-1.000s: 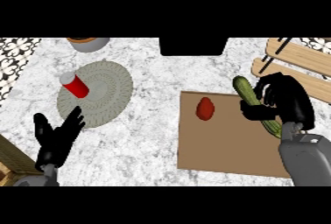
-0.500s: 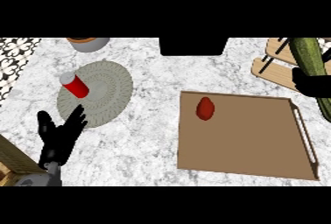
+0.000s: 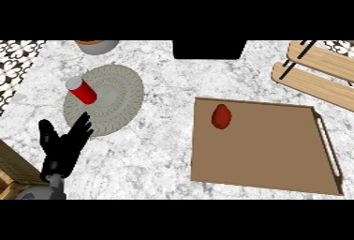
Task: Pick the squash from the tray and place it in the tiered shelf
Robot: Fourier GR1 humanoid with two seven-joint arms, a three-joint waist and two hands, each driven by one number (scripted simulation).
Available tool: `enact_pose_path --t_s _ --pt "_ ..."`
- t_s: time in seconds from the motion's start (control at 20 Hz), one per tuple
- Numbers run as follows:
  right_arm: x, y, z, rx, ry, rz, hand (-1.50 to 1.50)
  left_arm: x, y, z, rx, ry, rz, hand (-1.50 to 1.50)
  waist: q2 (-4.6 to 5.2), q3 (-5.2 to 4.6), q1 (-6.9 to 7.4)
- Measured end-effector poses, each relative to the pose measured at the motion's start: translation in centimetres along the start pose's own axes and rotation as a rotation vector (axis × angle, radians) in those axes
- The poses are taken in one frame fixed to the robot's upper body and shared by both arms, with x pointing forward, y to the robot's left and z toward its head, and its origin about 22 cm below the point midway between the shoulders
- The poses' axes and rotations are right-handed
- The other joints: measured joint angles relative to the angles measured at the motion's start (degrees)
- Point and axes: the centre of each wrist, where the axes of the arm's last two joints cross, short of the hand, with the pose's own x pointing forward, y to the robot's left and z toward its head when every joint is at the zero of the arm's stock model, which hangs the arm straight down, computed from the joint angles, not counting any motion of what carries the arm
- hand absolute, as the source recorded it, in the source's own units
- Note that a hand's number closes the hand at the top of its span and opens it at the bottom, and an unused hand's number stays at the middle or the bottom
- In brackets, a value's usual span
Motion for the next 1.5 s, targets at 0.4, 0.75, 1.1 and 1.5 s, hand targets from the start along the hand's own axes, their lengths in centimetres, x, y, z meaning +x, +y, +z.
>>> enact_pose_path --t_s 0.4,0.75,1.1,1.5 --pt "-1.6 -3.3 -5.8 -0.029 0.031 -0.005 1.50 -0.4 0.1 -0.1 -0.005 -0.004 0.004 0.00 0.13 0.02 0.25" --pt "-3.7 -3.4 -9.5 0.034 0.018 0.045 1.50 -0.1 -0.2 -0.2 -0.007 -0.003 -0.004 0.00 0.24 0.02 0.48" --pt "-6.0 -2.1 -12.1 0.041 0.007 0.099 1.50 0.5 -0.5 -0.2 -0.017 -0.001 -0.006 0.00 0.35 0.02 0.80" --pt "-7.8 0.0 -14.1 0.025 0.009 0.114 1.50 0.6 -0.6 -0.8 -0.025 -0.006 -0.011 0.00 0.61 0.03 1.26"
